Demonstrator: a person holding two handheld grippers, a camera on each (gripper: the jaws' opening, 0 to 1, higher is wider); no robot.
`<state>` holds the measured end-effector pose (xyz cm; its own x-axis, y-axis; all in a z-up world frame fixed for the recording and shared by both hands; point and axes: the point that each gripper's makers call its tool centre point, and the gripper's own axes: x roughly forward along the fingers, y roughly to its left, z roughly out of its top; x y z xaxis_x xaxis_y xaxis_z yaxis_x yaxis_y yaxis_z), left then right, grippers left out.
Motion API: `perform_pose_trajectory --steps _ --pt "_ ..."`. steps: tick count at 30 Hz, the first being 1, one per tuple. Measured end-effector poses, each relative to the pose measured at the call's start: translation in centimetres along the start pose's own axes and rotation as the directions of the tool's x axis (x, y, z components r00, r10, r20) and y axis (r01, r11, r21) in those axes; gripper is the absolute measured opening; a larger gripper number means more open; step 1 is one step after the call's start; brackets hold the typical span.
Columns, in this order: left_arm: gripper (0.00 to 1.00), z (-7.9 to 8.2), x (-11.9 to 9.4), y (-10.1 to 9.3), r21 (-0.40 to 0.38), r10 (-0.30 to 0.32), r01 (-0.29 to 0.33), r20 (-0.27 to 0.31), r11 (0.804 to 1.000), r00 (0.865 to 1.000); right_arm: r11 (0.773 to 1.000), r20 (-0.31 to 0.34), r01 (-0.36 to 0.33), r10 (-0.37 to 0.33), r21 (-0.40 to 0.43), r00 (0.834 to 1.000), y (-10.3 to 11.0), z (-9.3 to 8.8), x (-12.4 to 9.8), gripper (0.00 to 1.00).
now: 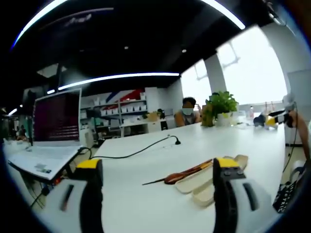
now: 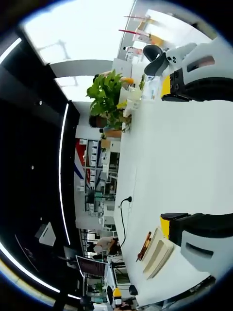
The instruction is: Arrange the utensils inside the cutlery case until each visible utensil rests in its matching compartment.
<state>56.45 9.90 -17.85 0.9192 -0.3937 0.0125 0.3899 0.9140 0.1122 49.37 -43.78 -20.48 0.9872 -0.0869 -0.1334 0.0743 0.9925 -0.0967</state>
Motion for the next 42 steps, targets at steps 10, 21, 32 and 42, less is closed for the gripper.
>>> perform_pose_trajectory --steps 10,21,32,42 --pt "0.98 0.1 -0.2 0.5 -0.006 0.006 -0.006 0.004 1.0 1.0 1.0 0.02 -0.017 0.017 0.026 1.0 0.2 -0.1 0.3 0.98" --pt "0.97 0.2 -0.1 0.6 0.005 -0.006 0.006 0.016 1.0 1.0 0.999 0.016 0.013 -0.014 0.038 1.0 -0.4 -0.1 0.1 0.99" --pt "0.96 -0.1 0.0 0.6 -0.006 -0.018 0.018 -0.002 1.0 1.0 1.0 -0.005 0.003 -0.003 0.002 1.0 -0.2 -0.2 0.0 0.99" --pt "0.95 -0.3 0.0 1.4 -0.007 0.011 -0.011 -0.009 1.0 1.0 1.0 -0.003 0.005 -0.005 0.002 1.0 -0.3 -0.2 0.0 0.99"
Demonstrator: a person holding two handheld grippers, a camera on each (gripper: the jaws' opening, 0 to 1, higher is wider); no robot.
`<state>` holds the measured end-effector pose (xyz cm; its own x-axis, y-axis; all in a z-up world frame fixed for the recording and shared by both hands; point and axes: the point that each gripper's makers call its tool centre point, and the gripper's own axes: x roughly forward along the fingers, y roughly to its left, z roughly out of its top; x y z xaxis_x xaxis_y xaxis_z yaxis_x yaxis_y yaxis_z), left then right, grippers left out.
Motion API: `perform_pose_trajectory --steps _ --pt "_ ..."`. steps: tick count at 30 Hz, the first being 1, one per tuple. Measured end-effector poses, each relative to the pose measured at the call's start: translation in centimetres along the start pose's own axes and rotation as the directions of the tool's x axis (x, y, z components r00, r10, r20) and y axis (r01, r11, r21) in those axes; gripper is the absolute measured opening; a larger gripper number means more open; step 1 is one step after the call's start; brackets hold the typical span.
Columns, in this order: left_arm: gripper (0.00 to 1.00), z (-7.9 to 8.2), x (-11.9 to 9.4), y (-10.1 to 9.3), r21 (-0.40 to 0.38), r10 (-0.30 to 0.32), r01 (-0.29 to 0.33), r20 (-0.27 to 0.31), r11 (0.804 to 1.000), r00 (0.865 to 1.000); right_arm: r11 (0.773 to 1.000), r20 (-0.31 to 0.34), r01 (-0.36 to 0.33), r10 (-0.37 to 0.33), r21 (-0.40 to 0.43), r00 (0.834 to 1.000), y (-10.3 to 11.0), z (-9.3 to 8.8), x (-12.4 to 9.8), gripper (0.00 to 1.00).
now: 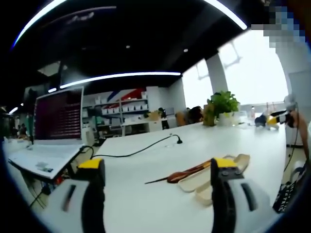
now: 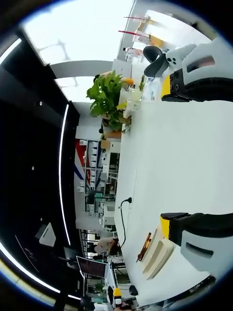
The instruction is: Arrange the utensils inside the cutlery case until each visible utensil rests in its matching compartment.
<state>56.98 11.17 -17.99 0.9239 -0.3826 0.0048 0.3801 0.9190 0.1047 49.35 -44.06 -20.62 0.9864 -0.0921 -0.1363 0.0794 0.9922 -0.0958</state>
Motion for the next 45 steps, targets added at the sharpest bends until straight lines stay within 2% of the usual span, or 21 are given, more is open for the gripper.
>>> perform_pose_trajectory --steps 9,13,19,20,25,31,37,41,43,45 --pt "0.95 0.5 0.0 0.5 -0.002 0.008 -0.008 0.019 1.0 1.0 1.0 -0.007 -0.015 0.015 0.005 1.0 0.5 -0.1 0.1 0.99" --pt "0.95 0.7 0.1 -0.2 -0.012 -0.016 0.016 0.03 1.0 0.999 0.999 0.006 -0.031 0.031 0.013 0.999 1.0 0.4 0.1 0.98" --pt "0.95 0.7 0.5 -0.7 -0.007 -0.017 0.017 0.024 1.0 1.0 0.999 0.012 -0.048 0.048 0.016 0.999 1.6 0.8 0.4 0.98" --pt "0.95 0.8 0.5 -0.6 -0.027 -0.008 0.008 0.021 1.0 1.0 0.999 0.008 -0.046 0.046 0.023 0.999 1.6 0.8 0.4 0.98" --pt "0.93 2.0 1.0 -1.3 -0.007 -0.029 0.029 0.045 1.0 0.999 0.998 0.005 -0.062 0.062 -0.005 0.998 2.3 2.0 1.1 0.98" --pt "0.92 2.9 1.7 -1.8 0.035 -0.056 0.055 0.032 0.998 0.998 0.994 0.028 -0.104 0.105 -0.035 0.994 3.8 3.7 1.9 0.98" --pt "0.91 3.3 2.4 -2.2 0.064 -0.081 0.08 0.017 0.995 0.997 0.987 0.036 -0.15 0.152 -0.058 0.988 5.2 4.5 2.6 0.97" --pt "0.9 3.1 3.0 -2.8 0.077 -0.105 0.104 0.002 0.992 0.994 0.98 0.031 -0.184 0.186 -0.072 0.982 6.0 4.8 3.2 0.97" --pt "0.9 2.6 3.3 -3.1 0.117 -0.122 0.125 -0.029 0.985 0.992 0.976 0.028 -0.203 0.205 -0.075 0.978 6.5 5.0 3.6 0.97" --pt "0.9 2.2 3.6 -3.5 0.127 -0.131 0.136 -0.049 0.982 0.99 0.972 0.026 -0.22 0.222 -0.081 0.975 7.0 5.1 3.8 0.96"
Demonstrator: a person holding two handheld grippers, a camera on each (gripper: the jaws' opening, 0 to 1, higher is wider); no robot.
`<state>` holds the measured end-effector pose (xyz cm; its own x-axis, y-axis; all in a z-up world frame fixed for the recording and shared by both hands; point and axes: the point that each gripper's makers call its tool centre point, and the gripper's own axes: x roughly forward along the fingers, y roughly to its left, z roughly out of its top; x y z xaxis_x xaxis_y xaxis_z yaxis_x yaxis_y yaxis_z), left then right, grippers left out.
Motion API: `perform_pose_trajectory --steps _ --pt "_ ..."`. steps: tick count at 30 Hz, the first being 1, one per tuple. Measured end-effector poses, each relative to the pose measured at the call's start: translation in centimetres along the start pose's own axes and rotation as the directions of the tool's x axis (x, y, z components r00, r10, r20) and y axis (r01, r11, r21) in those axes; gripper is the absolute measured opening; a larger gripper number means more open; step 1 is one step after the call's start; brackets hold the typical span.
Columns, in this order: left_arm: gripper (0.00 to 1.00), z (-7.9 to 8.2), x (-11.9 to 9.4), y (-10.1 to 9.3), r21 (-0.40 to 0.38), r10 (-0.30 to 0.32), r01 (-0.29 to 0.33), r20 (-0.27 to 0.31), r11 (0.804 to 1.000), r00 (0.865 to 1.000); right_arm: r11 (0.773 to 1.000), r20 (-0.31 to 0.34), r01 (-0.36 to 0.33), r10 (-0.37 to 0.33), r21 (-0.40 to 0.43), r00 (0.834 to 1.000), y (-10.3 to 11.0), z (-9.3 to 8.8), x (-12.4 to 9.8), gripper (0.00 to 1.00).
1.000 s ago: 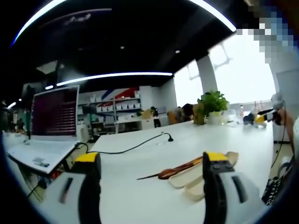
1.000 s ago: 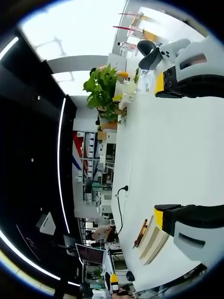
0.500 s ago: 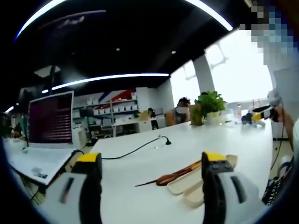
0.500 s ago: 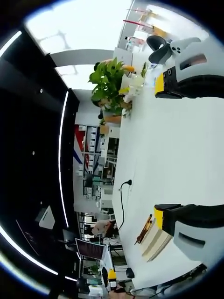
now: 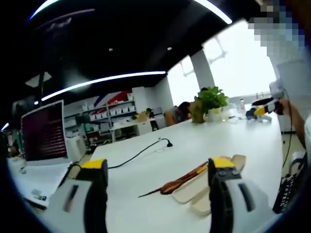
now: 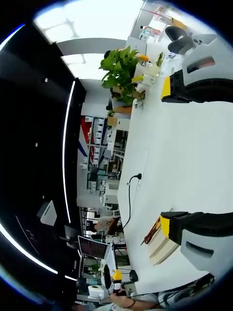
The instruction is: Arrange the utensils inside the cutlery case until each visible utensil rests in its matching compartment.
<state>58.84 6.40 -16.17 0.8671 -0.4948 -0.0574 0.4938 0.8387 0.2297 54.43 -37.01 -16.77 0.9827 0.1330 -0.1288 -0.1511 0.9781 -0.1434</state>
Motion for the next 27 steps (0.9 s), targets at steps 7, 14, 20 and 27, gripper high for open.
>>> perform_pose_trajectory --steps 7,14,20,27 --pt "0.8 -0.8 1.1 -0.7 -0.018 -0.064 0.064 -0.041 0.998 0.997 0.997 0.005 -0.065 0.065 -0.029 0.998 1.6 1.1 1.9 0.96" --pt "0.73 -1.4 3.0 0.3 0.04 -0.073 0.078 -0.113 0.996 0.991 0.991 -0.021 -0.115 0.114 -0.071 0.993 2.2 1.6 4.9 0.95" --pt "0.71 -2.1 4.4 1.8 0.195 -0.03 0.067 -0.187 0.979 0.982 0.975 -0.066 -0.197 0.192 -0.097 0.979 4.1 1.2 7.2 0.94" --pt "0.63 -2.9 5.9 1.8 0.217 -0.102 0.163 -0.267 0.962 0.958 0.95 -0.124 -0.297 0.285 -0.092 0.95 6.7 1.0 9.3 0.89"
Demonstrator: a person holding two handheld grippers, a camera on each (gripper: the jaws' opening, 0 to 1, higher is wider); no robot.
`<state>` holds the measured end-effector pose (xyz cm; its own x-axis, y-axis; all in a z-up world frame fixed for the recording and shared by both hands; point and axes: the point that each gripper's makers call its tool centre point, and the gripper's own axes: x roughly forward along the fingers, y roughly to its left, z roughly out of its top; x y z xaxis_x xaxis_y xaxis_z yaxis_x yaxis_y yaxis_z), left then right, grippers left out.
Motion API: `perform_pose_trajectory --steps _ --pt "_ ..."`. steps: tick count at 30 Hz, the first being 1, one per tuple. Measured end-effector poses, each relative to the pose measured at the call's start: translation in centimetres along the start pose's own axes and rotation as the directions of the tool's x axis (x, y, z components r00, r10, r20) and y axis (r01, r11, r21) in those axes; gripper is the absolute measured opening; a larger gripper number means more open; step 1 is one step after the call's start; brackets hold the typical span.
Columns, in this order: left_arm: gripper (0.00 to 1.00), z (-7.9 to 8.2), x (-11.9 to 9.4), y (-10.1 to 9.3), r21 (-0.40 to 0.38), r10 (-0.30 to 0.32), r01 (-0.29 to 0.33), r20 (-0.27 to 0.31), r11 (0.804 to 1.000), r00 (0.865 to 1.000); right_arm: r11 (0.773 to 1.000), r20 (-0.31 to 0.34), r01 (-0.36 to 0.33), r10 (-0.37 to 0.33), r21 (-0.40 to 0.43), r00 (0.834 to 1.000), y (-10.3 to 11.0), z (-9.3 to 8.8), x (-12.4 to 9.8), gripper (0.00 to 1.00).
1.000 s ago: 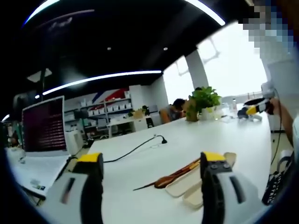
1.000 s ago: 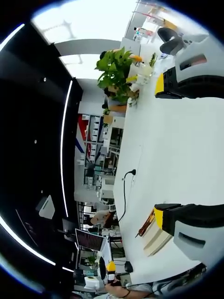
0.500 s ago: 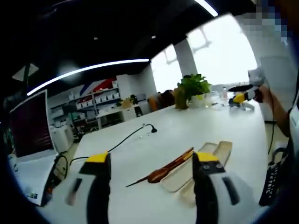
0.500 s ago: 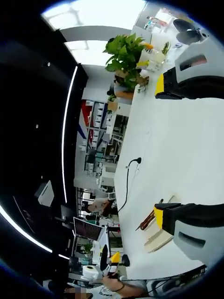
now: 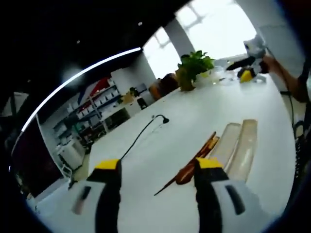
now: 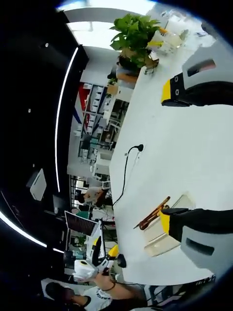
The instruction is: Arrange the utensils inside the cutlery case until each visible utensil rests in its matching compartment.
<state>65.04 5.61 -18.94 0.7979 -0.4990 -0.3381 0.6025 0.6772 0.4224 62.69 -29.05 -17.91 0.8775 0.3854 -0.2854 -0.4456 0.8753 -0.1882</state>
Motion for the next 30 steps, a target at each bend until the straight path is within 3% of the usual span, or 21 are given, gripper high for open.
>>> perform_pose_trajectory --steps 9,12,14,19,21,23,27,30 --pt "0.6 -1.7 1.4 0.1 0.065 -0.066 0.073 -0.105 0.995 0.992 0.994 -0.079 -0.089 0.084 -0.067 0.993 1.6 0.1 3.5 0.88" --pt "0.58 -3.8 2.3 -0.3 0.132 -0.111 0.141 -0.209 0.981 0.972 0.987 -0.112 -0.14 0.131 -0.077 0.985 2.6 -0.2 4.9 0.83" --pt "0.55 -4.8 3.1 -0.1 0.148 -0.117 0.157 -0.247 0.976 0.962 0.975 -0.164 -0.206 0.192 -0.077 0.968 3.7 -0.9 6.0 0.78" --pt "0.51 -6.0 5.0 0.3 0.134 -0.148 0.195 -0.298 0.972 0.943 0.951 -0.208 -0.293 0.268 -0.1 0.941 5.3 -1.5 8.6 0.7" --pt "0.46 -6.7 5.3 0.3 0.145 -0.157 0.22 -0.352 0.965 0.923 0.945 -0.24 -0.311 0.281 -0.1 0.929 6.1 -2.1 9.5 0.71" --pt "0.45 -6.9 6.1 0.3 0.162 -0.167 0.239 -0.361 0.957 0.917 0.928 -0.263 -0.359 0.324 -0.099 0.909 7.5 -2.5 10.1 0.74" --pt "0.42 -7.8 7.1 0.4 0.174 -0.195 0.288 -0.417 0.942 0.888 0.907 -0.284 -0.408 0.367 -0.102 0.886 8.9 -2.9 11.3 0.66" --pt "0.38 -8.2 7.8 0.2 0.159 -0.233 0.331 -0.44 0.93 0.867 0.877 -0.33 -0.459 0.395 -0.143 0.857 9.4 -3.6 12.0 0.62"
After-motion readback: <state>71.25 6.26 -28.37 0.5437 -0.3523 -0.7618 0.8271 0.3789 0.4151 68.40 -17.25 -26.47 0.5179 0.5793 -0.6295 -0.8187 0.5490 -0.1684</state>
